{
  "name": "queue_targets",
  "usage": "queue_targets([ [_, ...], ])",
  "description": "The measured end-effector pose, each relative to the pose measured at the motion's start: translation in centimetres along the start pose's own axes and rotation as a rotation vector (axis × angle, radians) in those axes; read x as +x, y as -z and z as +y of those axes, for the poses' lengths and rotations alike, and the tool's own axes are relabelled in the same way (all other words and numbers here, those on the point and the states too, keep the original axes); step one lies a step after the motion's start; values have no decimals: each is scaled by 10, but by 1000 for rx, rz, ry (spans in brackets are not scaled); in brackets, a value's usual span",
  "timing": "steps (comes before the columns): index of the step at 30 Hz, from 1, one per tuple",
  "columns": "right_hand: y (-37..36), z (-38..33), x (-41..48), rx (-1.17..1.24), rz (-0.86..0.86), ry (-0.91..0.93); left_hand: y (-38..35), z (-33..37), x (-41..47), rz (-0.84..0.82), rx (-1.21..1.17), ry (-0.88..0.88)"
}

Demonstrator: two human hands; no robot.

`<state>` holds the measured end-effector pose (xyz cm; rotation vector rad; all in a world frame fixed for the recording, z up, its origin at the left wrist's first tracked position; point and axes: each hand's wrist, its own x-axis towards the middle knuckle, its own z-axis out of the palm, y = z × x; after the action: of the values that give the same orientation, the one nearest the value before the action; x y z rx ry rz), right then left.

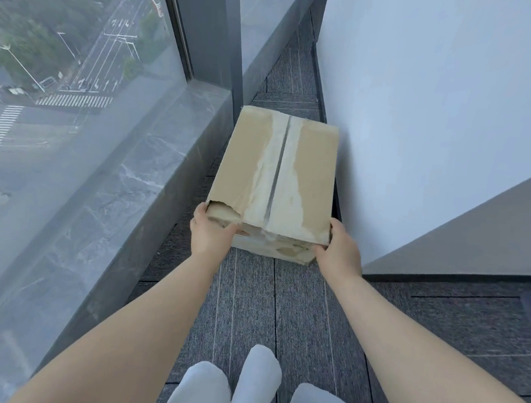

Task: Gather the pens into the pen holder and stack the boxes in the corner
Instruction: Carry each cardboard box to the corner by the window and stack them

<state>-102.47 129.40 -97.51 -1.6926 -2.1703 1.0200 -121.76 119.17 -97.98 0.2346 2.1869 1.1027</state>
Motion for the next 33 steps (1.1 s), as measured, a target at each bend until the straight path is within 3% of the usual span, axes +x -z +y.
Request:
queue_targets([
  [8, -1, -19, 45, 160, 114, -190, -18, 33, 10, -83, -417, 292],
  [13, 1, -39, 56, 190, -46, -111, -21, 59, 18, -300, -721, 341],
  [17, 4, -51, 69, 186, -150, -66, -24, 75, 25, -322, -867, 347],
  [28, 2, -61, 95, 141, -182, -113, -22, 93, 42, -340, -893, 350],
  [33, 19, -71, 75, 94, -139, -122, -13, 99, 20, -328, -700, 391],
])
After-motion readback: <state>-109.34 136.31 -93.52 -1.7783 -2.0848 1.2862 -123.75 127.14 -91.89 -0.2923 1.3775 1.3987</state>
